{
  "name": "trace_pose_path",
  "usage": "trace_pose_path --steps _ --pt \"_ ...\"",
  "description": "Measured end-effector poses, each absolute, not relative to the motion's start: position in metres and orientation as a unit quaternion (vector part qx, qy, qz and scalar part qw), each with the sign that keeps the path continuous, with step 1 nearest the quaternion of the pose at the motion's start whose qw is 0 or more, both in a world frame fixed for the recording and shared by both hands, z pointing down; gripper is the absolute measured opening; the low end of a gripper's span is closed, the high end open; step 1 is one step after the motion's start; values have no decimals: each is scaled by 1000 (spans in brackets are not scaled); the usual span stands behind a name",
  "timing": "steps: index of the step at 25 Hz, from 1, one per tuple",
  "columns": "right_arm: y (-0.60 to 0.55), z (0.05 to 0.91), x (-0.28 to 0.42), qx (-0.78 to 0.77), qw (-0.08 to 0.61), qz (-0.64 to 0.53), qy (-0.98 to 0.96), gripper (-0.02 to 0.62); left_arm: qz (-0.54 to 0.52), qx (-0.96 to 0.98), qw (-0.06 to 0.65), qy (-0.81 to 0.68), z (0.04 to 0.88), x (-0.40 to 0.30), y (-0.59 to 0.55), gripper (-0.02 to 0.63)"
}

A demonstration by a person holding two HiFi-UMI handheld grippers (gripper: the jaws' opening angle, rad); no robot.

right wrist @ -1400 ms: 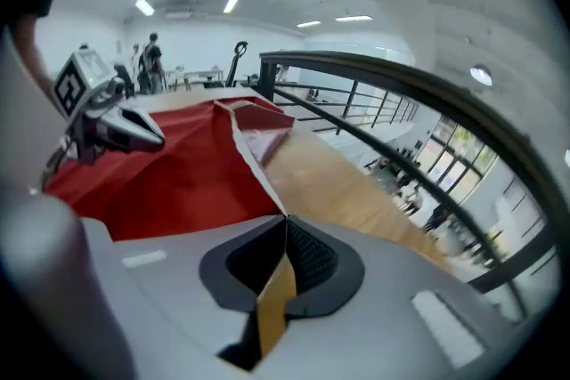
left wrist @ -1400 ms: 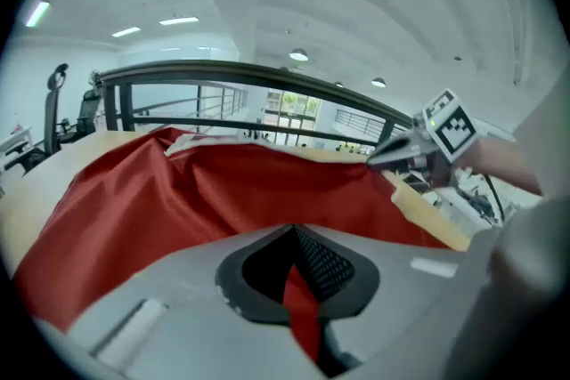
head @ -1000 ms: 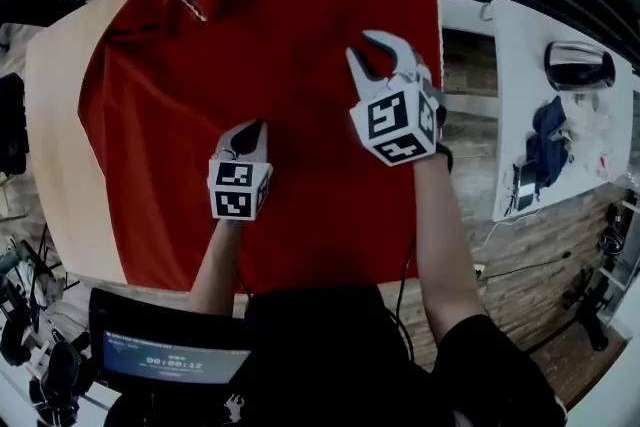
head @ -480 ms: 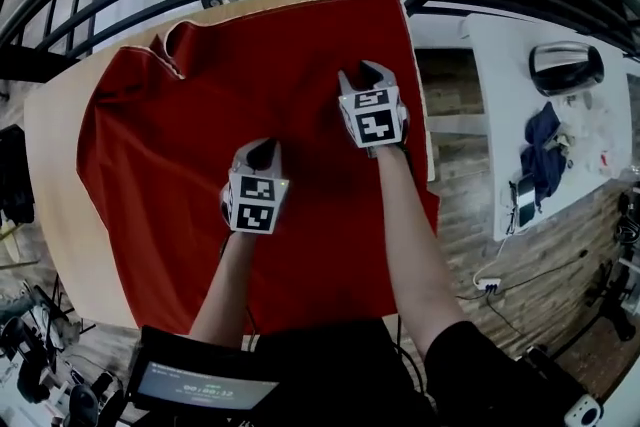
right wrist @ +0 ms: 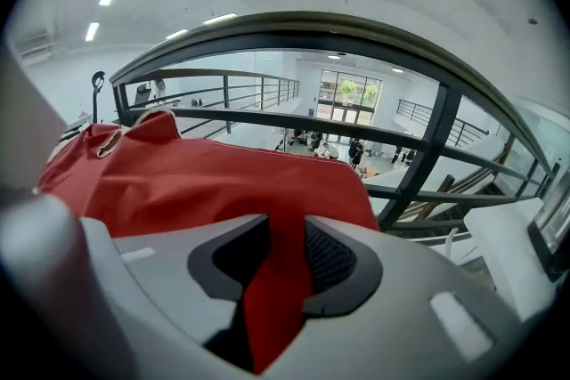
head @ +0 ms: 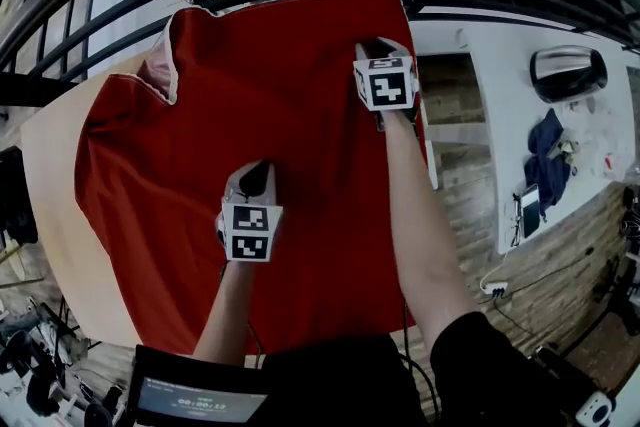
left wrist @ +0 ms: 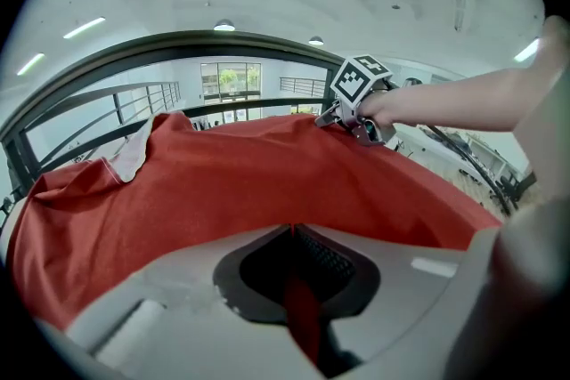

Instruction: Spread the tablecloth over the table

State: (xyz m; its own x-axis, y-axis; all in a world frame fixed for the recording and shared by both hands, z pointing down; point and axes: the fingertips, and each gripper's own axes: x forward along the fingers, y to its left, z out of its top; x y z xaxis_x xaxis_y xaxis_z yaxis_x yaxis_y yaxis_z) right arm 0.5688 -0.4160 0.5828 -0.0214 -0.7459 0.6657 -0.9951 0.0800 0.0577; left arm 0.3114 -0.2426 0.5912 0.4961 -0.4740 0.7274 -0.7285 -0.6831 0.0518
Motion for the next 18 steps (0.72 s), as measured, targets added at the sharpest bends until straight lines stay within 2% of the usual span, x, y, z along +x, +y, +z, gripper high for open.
trace_pose_path --steps 4,12,15,18 --pt "-415 579 589 631 287 244 -678 135 353 847 182 -353 590 307 -252 17" --pt "-385 561 609 634 279 171 -700 141 356 849 159 -357 595 320 -249 16" --pt "-320 537 579 599 234 184 -744 130 350 844 170 -370 596 315 -252 28" --pt "-209 544 548 573 265 198 -750 102 344 836 177 -390 594 310 -258 37"
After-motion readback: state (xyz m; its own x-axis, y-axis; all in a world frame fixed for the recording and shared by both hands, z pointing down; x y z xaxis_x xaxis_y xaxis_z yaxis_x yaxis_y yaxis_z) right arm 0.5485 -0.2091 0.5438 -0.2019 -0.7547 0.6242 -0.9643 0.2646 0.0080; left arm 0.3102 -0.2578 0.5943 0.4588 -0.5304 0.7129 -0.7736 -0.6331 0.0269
